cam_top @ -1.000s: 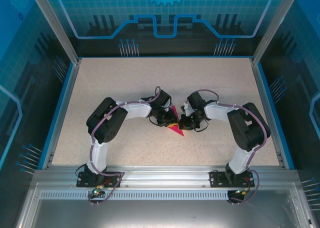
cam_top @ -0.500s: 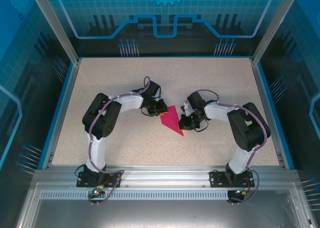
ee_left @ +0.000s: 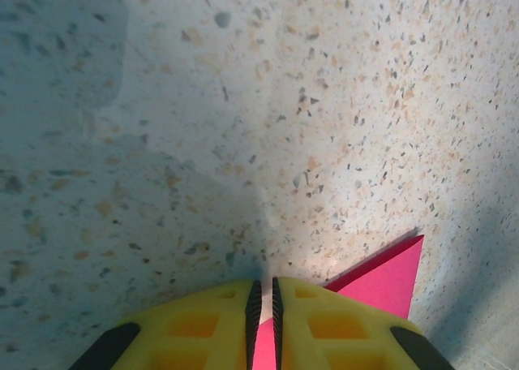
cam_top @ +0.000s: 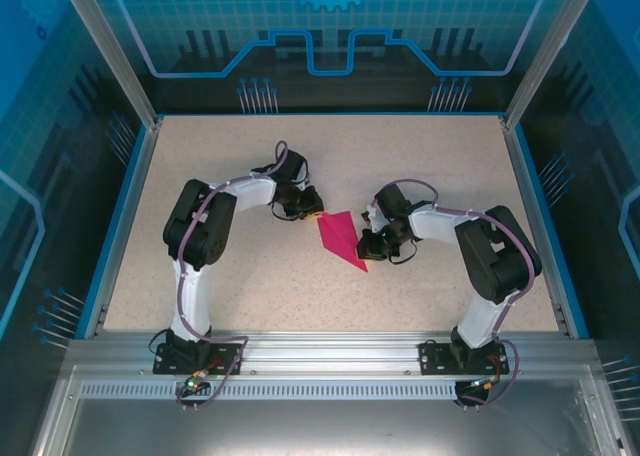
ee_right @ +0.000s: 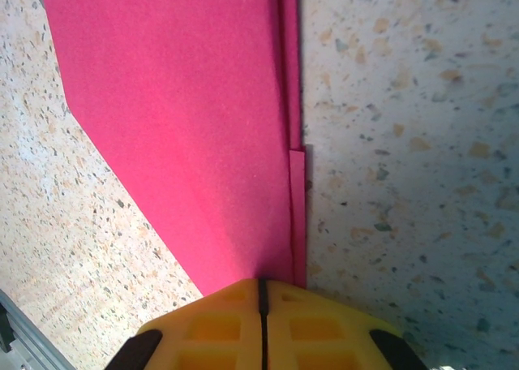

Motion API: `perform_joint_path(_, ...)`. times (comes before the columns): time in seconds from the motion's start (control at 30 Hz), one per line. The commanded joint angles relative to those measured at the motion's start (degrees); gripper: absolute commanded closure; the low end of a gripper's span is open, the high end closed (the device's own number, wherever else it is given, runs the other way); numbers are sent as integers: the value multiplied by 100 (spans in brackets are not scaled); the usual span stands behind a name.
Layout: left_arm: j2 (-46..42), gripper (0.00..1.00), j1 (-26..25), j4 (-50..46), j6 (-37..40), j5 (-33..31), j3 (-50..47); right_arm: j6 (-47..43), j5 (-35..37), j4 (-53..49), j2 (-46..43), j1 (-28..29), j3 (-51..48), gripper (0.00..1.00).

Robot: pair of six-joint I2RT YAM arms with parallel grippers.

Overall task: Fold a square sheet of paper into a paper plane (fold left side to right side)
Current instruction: Fourth fold the wing at the center of the table, then turn over the paper at the center of the table.

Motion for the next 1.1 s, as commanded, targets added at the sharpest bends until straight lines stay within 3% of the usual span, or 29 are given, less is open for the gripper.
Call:
perform_joint_path(0.0, -317, 79, 398, -217, 285, -617, -99, -68, 342, -490, 139, 185, -343, 92)
perform_joint_path(0.3, -1780, 66, 399, 146, 18, -557, -1224, -297, 567, -391, -912, 45, -181, 67)
perform_joint_path(0.47, -2325, 59, 44, 573, -413, -351, -1887, -316, 706, -152, -1472, -307, -376, 55)
perform_joint_path(0.7, -1954, 59, -682, 1028, -875, -302, -1925, -156, 302, 291, -1896, -763, -781, 48)
perform_joint_path(1.07, -943, 59, -981, 1217, -1093, -49, -1211, -208, 134, 304, -2170, -934, -1094, 48)
